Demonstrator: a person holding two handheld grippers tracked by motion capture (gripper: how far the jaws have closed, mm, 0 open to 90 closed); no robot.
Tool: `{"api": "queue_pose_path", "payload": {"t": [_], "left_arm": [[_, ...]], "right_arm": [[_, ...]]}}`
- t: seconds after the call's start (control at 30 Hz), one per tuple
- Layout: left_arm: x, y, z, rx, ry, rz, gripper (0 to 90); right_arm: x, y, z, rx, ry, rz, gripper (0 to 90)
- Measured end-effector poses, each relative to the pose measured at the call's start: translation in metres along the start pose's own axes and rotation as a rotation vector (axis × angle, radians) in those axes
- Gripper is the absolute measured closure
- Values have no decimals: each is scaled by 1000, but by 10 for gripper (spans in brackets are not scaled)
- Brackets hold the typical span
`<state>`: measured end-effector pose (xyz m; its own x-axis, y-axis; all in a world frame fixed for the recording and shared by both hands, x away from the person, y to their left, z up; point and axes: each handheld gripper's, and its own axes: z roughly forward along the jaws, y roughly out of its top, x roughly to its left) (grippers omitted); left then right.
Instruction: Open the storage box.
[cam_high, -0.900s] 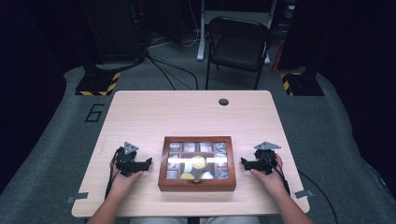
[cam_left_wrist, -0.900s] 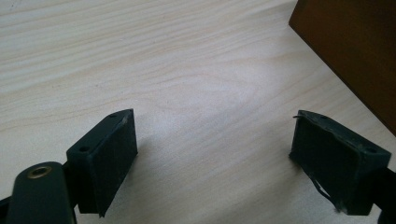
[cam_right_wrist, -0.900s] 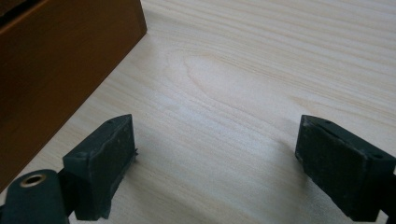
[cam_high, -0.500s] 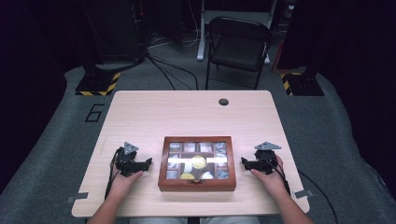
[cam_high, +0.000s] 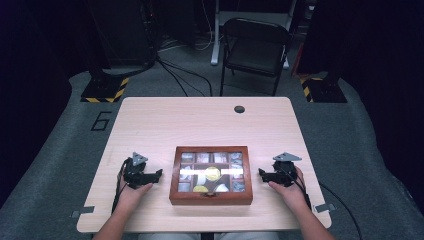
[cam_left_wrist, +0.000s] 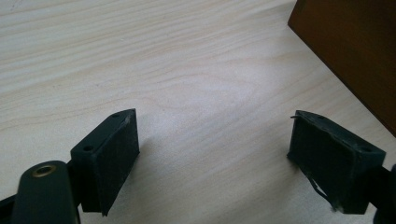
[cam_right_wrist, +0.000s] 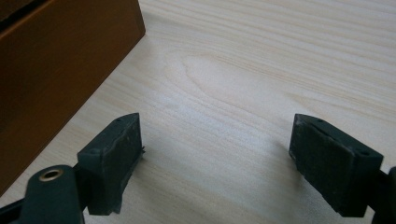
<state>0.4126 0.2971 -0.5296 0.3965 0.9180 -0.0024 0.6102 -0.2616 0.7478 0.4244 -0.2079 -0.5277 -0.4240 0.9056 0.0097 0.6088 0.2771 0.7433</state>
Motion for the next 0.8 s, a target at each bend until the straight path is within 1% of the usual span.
{"api": "queue_pose_path", "payload": {"t": [0.1, 0.13, 0.27, 0.3, 0.33, 0.37, 0.4, 0.43, 0.47, 0.53, 0.57, 0.6, 0.63, 0.73, 0.8], "left_arm": [[0, 0, 0, 4, 2, -1, 164], [0, 0, 0, -5, 5, -1, 167], [0, 0, 0, -9, 12, -11, 194], [1, 0, -1, -1, 12, -10, 198], [1, 0, -1, -1, 12, -10, 204], [1, 0, -1, -7, 11, -12, 226], [1, 1, -3, 0, 5, -16, 252], [1, 2, -5, -12, 0, -25, 261], [1, 3, -7, -14, 0, -26, 266], [0, 4, -9, -17, -5, -27, 290], [-1, 5, -12, -28, -18, -36, 296], [-1, 5, -12, -28, -18, -36, 303], [-1, 6, -13, -32, -29, -47, 307], [-5, 7, -17, -25, -39, -51, 318], [-8, 9, -23, -15, -59, -56, 326]], "right_arm": [[0, 0, 0, -1, 2, 0, 177], [-1, 0, 0, 0, 4, -4, 183], [-2, 0, -1, -5, -3, 1, 218], [-3, 0, -2, -1, -4, 6, 246], [-3, 0, -2, -1, -4, 6, 246], [-4, 0, -3, 0, -7, 5, 285], [-4, 0, -3, 0, -7, 5, 285], [-5, 1, -5, 2, -10, 9, 330], [-6, 1, -6, 9, -11, 13, 349], [-6, 1, -8, 9, -7, 20, 361], [-7, 1, -9, 6, -3, 21, 367], [-6, 1, -10, 9, 5, 31, 372], [-5, 1, -11, 5, 14, 32, 380], [-2, 2, -15, -3, 31, 17, 387], [2, 3, -18, 0, 39, 8, 387]]}}
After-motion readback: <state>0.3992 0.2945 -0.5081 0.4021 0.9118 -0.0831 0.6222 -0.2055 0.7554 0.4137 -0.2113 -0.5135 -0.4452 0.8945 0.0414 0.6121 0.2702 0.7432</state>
